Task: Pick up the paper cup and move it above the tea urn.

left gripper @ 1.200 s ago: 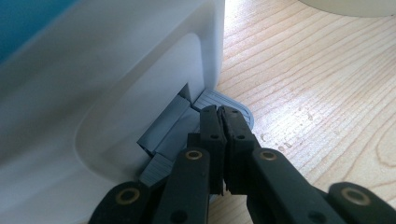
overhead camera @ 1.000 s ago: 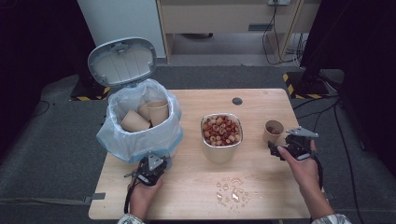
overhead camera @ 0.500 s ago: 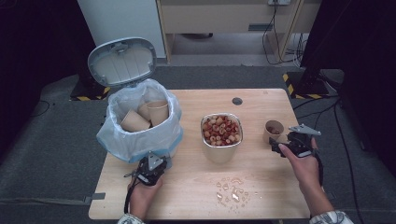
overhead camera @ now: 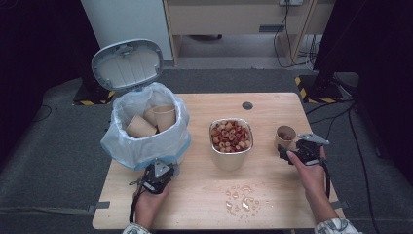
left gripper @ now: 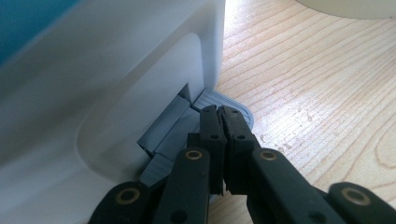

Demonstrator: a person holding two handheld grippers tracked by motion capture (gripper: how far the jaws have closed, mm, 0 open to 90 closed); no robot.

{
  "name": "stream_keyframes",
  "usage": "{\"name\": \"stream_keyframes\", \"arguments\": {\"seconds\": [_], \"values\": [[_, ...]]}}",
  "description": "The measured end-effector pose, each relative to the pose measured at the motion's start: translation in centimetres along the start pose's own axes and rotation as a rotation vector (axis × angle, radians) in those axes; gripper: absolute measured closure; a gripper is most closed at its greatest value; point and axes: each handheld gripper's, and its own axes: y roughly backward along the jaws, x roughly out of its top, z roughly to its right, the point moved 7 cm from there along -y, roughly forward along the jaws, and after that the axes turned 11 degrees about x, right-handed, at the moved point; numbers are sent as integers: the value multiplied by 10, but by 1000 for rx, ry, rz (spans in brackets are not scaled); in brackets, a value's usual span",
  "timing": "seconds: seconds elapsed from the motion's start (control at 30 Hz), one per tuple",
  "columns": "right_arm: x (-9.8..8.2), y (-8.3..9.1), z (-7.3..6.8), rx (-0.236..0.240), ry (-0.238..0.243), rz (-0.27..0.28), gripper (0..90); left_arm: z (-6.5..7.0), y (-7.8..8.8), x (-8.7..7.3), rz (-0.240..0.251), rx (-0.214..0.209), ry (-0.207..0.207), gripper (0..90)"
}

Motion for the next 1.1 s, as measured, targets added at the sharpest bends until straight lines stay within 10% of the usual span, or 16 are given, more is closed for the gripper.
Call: {"name": "stream_keyframes", "arguments": {"seconds": [1.1], "values": [[9, -47, 12, -4, -24, 84, 115, 0, 0, 0, 1, -5, 6, 871]]}}
